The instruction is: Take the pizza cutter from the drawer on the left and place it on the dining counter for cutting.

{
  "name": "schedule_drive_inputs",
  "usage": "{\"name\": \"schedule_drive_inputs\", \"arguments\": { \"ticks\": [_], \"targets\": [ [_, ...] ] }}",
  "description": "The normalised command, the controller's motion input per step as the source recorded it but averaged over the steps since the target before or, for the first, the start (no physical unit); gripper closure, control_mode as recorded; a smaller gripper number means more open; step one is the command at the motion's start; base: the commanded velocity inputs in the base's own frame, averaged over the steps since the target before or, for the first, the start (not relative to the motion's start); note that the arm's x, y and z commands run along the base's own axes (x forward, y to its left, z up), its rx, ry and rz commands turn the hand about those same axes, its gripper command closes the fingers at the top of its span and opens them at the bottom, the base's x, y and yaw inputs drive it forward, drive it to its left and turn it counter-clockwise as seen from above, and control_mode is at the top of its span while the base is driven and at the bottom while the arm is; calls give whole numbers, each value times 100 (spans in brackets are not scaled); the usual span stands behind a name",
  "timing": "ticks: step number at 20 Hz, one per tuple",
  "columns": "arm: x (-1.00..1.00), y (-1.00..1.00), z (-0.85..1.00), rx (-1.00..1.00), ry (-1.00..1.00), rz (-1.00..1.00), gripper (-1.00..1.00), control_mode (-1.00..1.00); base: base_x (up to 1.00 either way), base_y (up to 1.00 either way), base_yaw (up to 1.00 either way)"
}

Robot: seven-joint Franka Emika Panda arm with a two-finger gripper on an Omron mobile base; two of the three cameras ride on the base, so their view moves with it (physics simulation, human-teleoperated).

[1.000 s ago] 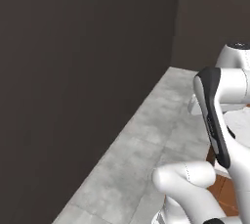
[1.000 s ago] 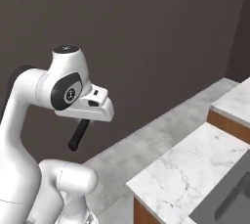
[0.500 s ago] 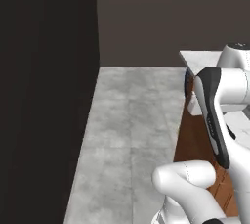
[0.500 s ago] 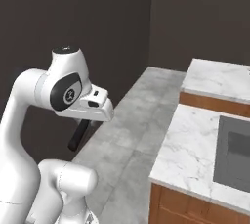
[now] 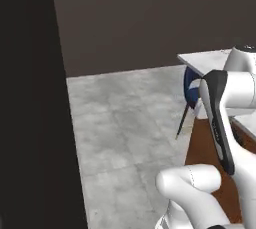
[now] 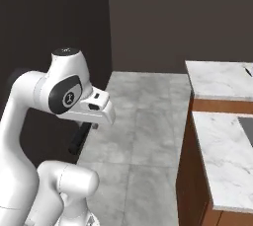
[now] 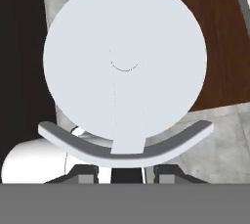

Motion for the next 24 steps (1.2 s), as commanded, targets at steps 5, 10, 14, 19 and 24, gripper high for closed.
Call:
{"name": "schedule_drive_inputs", "arguments": {
  "ticks": [5, 10, 14, 19, 24],
  "targets": [
    [0, 0, 0, 0, 0, 0, 100, 100, 99, 65, -22],
    [0, 0, 0, 0, 0, 0, 100, 100, 100, 20, -13],
    [0, 0, 0, 0, 0, 0, 100, 100, 100, 1, -9],
    [0, 0, 0, 0, 0, 0, 100, 100, 96, 4, -15],
    [0, 0, 0, 0, 0, 0, 100, 100, 66, 0, -52]
  ]
}}
